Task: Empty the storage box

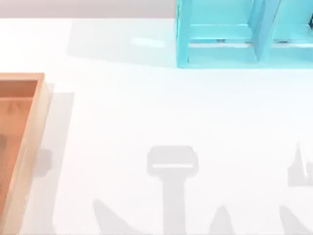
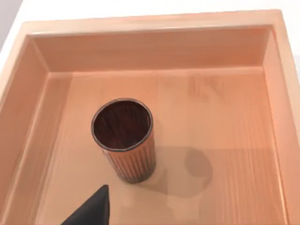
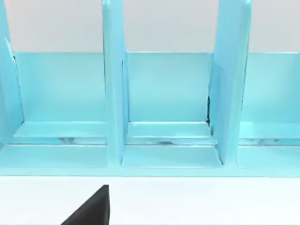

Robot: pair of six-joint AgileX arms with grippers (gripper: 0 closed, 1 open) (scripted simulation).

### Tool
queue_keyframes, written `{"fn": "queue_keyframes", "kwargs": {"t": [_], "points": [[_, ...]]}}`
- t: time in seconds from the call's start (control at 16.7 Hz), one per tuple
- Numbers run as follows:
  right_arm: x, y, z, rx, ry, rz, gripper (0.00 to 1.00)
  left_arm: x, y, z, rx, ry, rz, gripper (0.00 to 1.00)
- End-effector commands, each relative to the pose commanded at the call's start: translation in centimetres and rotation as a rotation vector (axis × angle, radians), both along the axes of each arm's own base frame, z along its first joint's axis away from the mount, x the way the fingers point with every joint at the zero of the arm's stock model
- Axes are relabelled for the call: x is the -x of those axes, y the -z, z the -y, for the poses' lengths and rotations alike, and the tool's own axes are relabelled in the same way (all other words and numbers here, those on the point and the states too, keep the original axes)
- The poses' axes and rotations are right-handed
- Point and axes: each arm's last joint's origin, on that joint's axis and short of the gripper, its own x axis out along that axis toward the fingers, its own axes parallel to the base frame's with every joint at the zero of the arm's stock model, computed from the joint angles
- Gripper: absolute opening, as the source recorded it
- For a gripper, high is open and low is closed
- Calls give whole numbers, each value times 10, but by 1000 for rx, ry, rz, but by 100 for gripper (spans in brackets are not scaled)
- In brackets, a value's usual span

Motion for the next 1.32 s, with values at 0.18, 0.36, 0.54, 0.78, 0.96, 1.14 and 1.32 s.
{"fn": "queue_keyframes", "kwargs": {"t": [0.18, 0.36, 0.54, 0.78, 0.96, 1.14, 1.32], "points": [[0, 0, 0, 0, 0, 0, 100, -31, -19, -14, -3, -15, -291, 100], [0, 0, 0, 0, 0, 0, 100, -66, -25, -33, 21, -14, -570, 100], [0, 0, 0, 0, 0, 0, 100, -98, -23, -53, 63, -2, -798, 100], [0, 0, 0, 0, 0, 0, 100, -123, -18, -72, 110, 17, -974, 100], [0, 0, 0, 0, 0, 0, 100, -127, -16, -76, 120, 21, -1003, 100], [0, 0, 0, 0, 0, 0, 100, -127, -16, -74, 117, 24, -1001, 100], [0, 0, 0, 0, 0, 0, 100, -128, -5, -75, 121, 22, -1007, 100]]}}
